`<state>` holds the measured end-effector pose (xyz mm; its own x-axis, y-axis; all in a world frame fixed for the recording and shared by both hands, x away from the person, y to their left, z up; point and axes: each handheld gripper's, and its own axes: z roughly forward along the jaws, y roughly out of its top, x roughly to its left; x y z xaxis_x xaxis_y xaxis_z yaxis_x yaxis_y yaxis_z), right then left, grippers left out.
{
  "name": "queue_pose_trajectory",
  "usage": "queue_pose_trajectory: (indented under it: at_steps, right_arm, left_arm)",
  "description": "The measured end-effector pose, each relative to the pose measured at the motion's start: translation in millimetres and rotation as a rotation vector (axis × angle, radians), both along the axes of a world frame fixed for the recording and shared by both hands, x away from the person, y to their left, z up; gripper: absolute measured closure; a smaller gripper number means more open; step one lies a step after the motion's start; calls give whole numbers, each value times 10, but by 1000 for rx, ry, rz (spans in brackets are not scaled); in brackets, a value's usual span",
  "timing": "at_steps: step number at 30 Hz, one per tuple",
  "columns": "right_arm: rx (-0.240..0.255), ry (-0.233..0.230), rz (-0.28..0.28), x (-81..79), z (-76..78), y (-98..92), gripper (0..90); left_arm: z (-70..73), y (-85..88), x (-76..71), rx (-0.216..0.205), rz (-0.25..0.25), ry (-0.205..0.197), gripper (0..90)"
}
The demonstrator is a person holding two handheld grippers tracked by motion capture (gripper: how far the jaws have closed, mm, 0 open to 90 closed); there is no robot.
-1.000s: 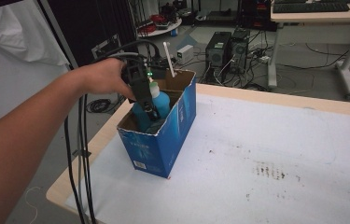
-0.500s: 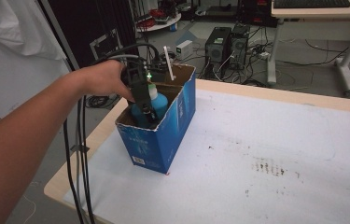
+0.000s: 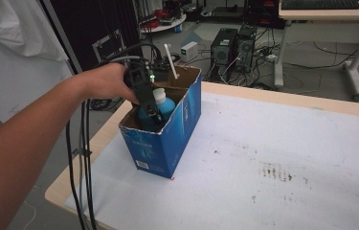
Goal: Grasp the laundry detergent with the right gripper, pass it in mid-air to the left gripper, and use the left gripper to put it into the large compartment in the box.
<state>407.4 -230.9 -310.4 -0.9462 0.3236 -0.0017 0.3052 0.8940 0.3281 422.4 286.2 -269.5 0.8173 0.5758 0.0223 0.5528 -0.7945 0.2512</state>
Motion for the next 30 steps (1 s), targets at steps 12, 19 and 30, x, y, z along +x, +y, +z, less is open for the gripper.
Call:
queue_pose_trajectory:
  at_steps: [12, 19, 30]
  right_arm:
    - [8, -16, 1, -36, 69, 31, 11]
    - [17, -26, 6, -81, 110, 23, 11]
    - [47, -55, -22, -127, 183, -23, 11]
  left_arm:
    - [513, 18, -173, -113, 35, -104, 236]
    - [809, -171, -310, -134, 54, -152, 236]
    - [923, -606, -377, -158, -30, -128, 236]
